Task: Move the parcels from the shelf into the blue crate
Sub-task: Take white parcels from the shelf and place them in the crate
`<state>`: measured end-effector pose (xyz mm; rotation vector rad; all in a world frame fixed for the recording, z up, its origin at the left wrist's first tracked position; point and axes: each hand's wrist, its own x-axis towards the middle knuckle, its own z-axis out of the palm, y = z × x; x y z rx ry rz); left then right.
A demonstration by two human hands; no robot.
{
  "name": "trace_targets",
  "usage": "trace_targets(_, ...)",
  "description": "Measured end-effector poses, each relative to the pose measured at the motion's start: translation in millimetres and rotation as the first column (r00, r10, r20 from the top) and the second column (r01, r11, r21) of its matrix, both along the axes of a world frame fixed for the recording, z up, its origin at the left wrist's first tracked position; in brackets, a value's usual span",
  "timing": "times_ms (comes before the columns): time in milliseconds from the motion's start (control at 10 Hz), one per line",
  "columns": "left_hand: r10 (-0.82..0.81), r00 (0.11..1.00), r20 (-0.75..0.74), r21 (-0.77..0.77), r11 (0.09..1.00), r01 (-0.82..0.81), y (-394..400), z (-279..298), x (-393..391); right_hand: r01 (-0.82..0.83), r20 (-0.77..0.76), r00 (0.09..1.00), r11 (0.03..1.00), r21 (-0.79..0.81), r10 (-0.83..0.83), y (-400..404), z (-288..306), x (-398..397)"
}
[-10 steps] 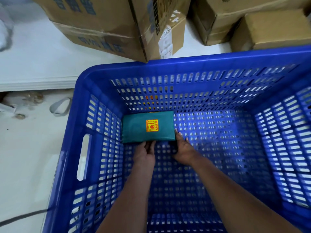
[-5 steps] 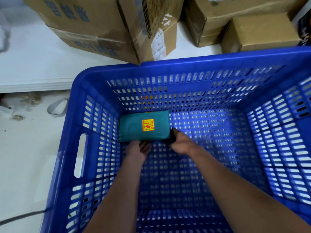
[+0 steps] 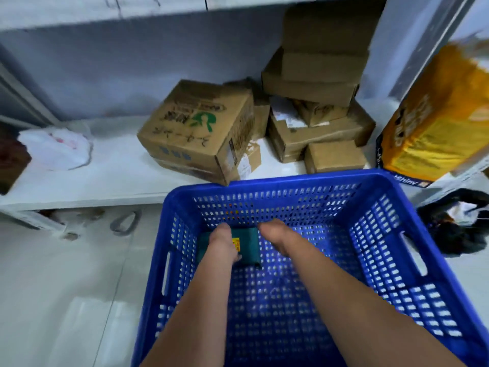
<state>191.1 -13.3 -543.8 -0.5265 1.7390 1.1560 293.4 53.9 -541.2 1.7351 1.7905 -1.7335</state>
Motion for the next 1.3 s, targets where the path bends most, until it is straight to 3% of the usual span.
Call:
trace_targets(300,-0.143,0.979,-0.147,0.165,0.972,0.167,-28.3,205.8,-8.0,-0.021,-0.171,0.984,0.987,0.159,0.048,-25.4,195.4,-11.9)
trace_targets(600,0.057,0.888,-0.456,0.338,0.934,0.114,-59.7,405.4,-53.4,-0.134,-0.233,0.94,0.896,0.424,0.251,-53.7,397.9,-31.3)
trace_targets(700,0.066,0.868,-0.491,0.338,0.933,0.12,-69.6,464.1,-62.6,-0.122,-0.268,0.922,0.866,0.484,0.279,-56.4,457.0,-38.0)
trace_targets(800,0.087,0.865,-0.495,0.376,0.918,0.123,-74.1,511.1,-74.8,-0.079,-0.355,0.901,0.898,0.433,0.25,-55.6,501.9,-53.8)
trace_targets(900,0.137,0.81,-0.57,0.393,0.911,0.123,-68.1,528.2,-92.2,-0.072,-0.372,0.89,0.887,0.456,0.264,-52.8,523.6,-77.9)
trace_targets(1100,0.065,0.746,-0.663,0.32,0.925,0.205,-24.4,486.8,-133.5,-0.186,-0.258,0.9,0.846,0.499,0.35,-38.4,512.0,-126.5)
trace_targets(1200,0.011,0.66,-0.751,0.223,0.945,0.238,-12.8,484.3,-139.3,-0.246,-0.191,0.9,0.817,0.522,0.393,-21.9,499.0,-145.8)
trace_targets(1300,-0.153,0.506,-0.849,-0.006,0.96,0.28,0.6,476.8,-152.9,-0.298,-0.11,0.895,0.762,0.575,0.433,-9.4,485.8,-158.3)
